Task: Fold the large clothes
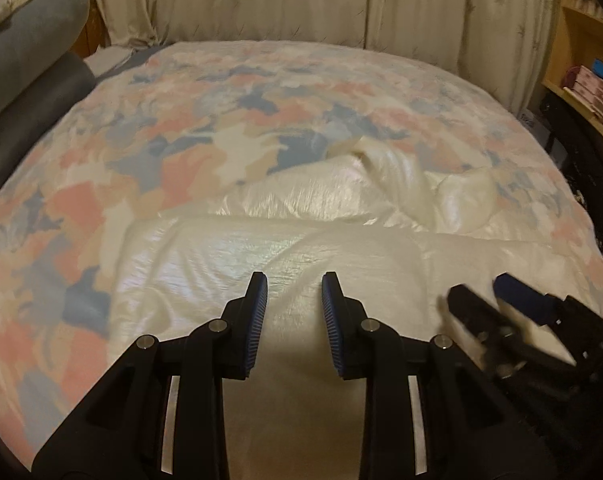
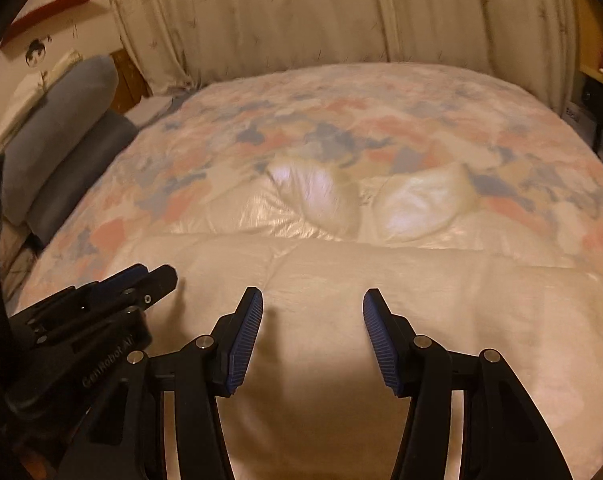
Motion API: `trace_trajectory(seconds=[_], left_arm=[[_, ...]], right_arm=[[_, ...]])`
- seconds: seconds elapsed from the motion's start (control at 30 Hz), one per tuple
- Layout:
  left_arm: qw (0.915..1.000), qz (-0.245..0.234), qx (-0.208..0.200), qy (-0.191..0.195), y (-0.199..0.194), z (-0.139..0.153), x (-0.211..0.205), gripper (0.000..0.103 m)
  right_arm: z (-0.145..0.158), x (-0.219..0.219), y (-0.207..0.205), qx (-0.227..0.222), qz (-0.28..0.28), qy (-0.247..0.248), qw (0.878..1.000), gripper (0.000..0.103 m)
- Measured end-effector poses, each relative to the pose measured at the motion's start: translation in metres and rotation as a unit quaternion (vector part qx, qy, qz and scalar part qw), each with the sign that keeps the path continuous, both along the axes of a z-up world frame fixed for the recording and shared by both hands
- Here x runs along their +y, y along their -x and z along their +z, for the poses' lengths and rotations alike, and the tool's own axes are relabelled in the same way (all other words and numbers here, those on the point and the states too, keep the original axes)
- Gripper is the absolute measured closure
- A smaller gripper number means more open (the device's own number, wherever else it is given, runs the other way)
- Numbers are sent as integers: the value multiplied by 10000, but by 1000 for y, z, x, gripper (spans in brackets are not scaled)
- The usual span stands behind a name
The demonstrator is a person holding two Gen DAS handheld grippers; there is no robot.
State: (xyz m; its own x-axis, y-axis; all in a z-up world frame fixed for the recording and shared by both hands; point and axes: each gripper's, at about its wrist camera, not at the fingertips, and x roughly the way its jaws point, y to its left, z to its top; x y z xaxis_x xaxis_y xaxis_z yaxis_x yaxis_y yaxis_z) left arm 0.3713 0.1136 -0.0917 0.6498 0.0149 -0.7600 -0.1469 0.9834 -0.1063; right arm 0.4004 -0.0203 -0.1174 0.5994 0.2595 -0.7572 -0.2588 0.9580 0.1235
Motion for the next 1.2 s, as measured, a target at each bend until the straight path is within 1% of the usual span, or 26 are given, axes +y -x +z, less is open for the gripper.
trace_trajectory(seconds=[0.07,0.13,0.23,0.3,0.33,0.4,0.5,0.53,0.6,0.67,0.73,0.83,0.9,0.93,0.97,1.0,1.07,1.2], left_arm=[[9999,27,55,-92,-8,-13,-1,77],[9997,-17,66,-234,-13,-24,-3,77],[9991,-101,30,-416,-17,-36,-3,77],[9989,-61,7,-454,-19,-40,2,77],[9988,-36,6,-481,-21,-40,6,77],[9986,50,11,-531,-22,-43,16,77],[9988,114,28,-475,-23,-46,33,78],[9988,127,33,-465,-23,-47,37,78],[9988,127,38,-468,-22,-48,43,78],[9986,99,44,-510,-21,-48,45,77],[9983,106,40,-577,-20,-47,43,77],[9982,108,64,-591,-16,-43,42,77],[9983,86,112,-557,-13,-40,42,77],[9985,71,124,-531,-11,-37,42,77],[9986,60,133,-516,-9,-34,42,77],[9987,44,156,-491,-7,-31,42,76],[9989,8,176,-424,-1,-25,41,75],[9993,-61,111,-354,16,-7,37,72]], right_arm=[[-18,5,-7,98,-12,149,9998,50],[-33,4,-13,59,6,302,9995,50],[-46,-15,-21,-47,-149,481,9987,57],[-50,-35,-25,-118,-345,577,9977,69],[-52,-47,-28,-128,-450,585,9972,73],[-54,-72,-35,-69,-587,484,9971,89],[-58,-106,-42,76,-775,122,9969,100],[-58,-114,-43,98,-809,36,9967,100],[-59,-125,-45,88,-909,49,9958,100],[-60,-132,-45,139,-896,-33,9959,100],[-56,-135,-39,151,-879,11,9960,100],[-47,-134,-33,195,-880,32,9959,93],[-39,-129,-28,223,-906,-32,9956,82],[-35,-125,-24,210,-908,-59,9956,78],[-30,-124,-20,177,-886,-81,9959,72],[-25,-123,-16,131,-881,-62,9960,69],[-14,-117,-9,53,-834,-28,9965,67],[6,-111,8,-20,-759,-50,9971,66]])
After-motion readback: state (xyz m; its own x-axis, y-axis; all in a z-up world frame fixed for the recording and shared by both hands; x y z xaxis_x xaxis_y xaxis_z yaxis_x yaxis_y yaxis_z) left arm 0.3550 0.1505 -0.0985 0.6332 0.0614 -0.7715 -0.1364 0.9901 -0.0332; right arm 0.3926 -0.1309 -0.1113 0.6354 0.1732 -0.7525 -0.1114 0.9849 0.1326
